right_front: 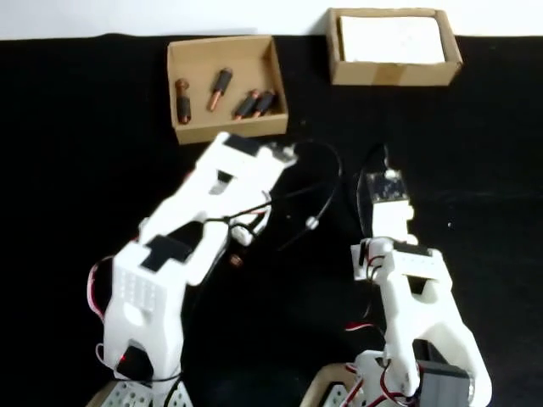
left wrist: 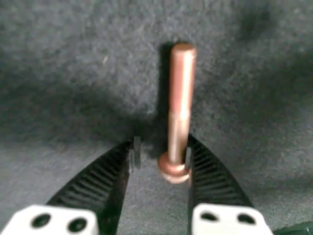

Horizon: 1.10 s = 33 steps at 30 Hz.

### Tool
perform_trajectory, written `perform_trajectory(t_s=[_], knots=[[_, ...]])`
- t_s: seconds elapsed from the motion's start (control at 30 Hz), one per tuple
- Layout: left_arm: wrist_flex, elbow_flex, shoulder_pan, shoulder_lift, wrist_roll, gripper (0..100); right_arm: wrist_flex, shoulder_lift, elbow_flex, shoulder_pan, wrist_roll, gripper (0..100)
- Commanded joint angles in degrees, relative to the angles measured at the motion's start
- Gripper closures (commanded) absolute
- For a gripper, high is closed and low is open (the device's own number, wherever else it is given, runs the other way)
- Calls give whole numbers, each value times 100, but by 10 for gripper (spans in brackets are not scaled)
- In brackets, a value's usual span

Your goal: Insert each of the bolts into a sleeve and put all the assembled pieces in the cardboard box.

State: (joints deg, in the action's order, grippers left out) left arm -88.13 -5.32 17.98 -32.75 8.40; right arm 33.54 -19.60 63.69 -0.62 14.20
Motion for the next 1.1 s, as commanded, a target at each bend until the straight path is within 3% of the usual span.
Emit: perform_trajectory(t_s=[0.0,0.23,0.3,0.47,0.63,0.77,0.83,1.07], knots=[[334,13,22,-101,-9,841,-101,-66,22,-57,-44,973],[703,127,4,-66,18,992,-259,-66,57,-66,-299,973],[686,84,-22,-4,97,991,-259,-66,57,-75,-334,973],[519,84,-48,505,1811,992,-259,-66,57,-75,-334,973],[352,66,-505,1059,4598,992,-259,-66,57,-75,-334,973],[519,110,-884,1086,6198,992,-259,-66,57,-75,-334,973],[1011,75,-989,1024,6611,991,-259,-66,57,-75,-334,973],[1582,75,-1077,752,6453,983,-259,-66,57,-75,-334,973]])
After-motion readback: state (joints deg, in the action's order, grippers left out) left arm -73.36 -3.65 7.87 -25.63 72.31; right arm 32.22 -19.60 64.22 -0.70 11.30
